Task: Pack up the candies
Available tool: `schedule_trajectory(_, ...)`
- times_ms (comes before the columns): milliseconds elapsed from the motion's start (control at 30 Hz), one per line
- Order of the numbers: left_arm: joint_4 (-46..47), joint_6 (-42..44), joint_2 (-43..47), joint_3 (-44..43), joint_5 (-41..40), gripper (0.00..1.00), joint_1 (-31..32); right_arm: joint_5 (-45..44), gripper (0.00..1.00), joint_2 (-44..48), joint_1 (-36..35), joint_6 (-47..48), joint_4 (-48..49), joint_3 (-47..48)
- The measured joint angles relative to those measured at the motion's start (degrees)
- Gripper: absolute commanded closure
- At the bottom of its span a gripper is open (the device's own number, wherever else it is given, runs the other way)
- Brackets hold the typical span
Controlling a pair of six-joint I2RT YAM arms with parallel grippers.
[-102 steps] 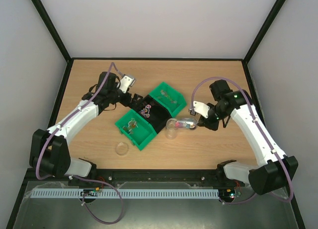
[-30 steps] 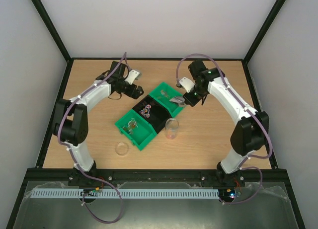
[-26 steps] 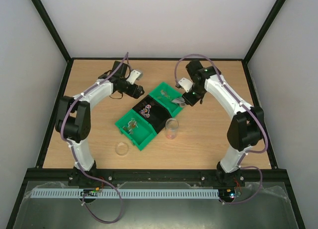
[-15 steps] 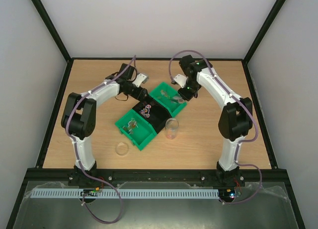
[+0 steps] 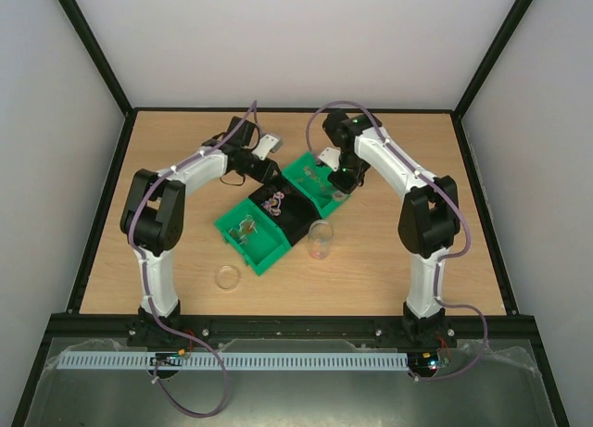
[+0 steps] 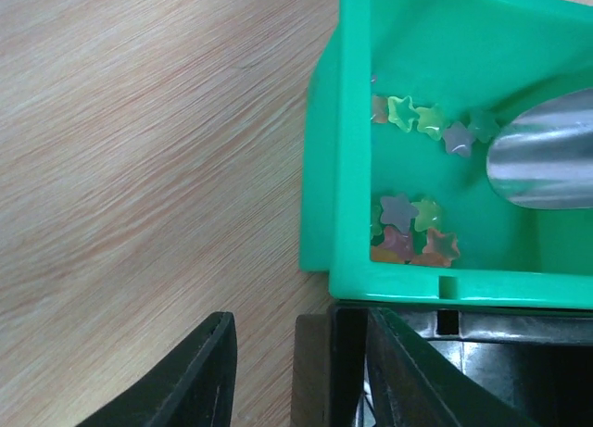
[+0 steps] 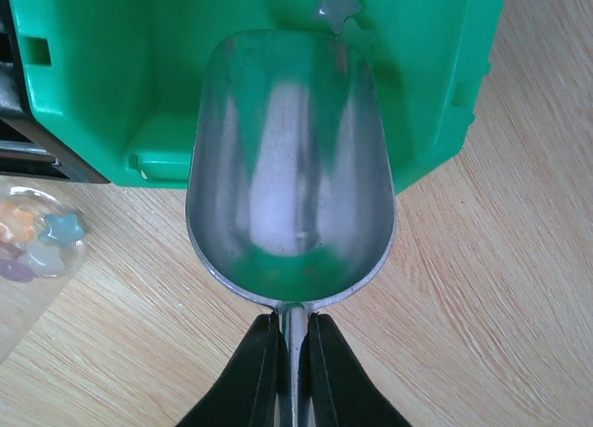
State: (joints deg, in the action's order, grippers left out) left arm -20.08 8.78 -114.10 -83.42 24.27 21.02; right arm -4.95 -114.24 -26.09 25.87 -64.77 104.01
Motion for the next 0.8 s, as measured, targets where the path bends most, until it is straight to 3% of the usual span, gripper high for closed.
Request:
schedule_trajectory(433, 0.4, 2.3, -1.0, -1.0, 1.3, 0.82, 1.5, -1.4, 0.99, -2.2, -0.8, -3.9, 4.2, -0.2)
schedule_trajectory(800, 0.5, 6.3, -1.4, -1.1, 1.4, 0.88, 1.6, -1.4, 0.99, 3.1, -0.9, -8.2, 19.5, -12.3)
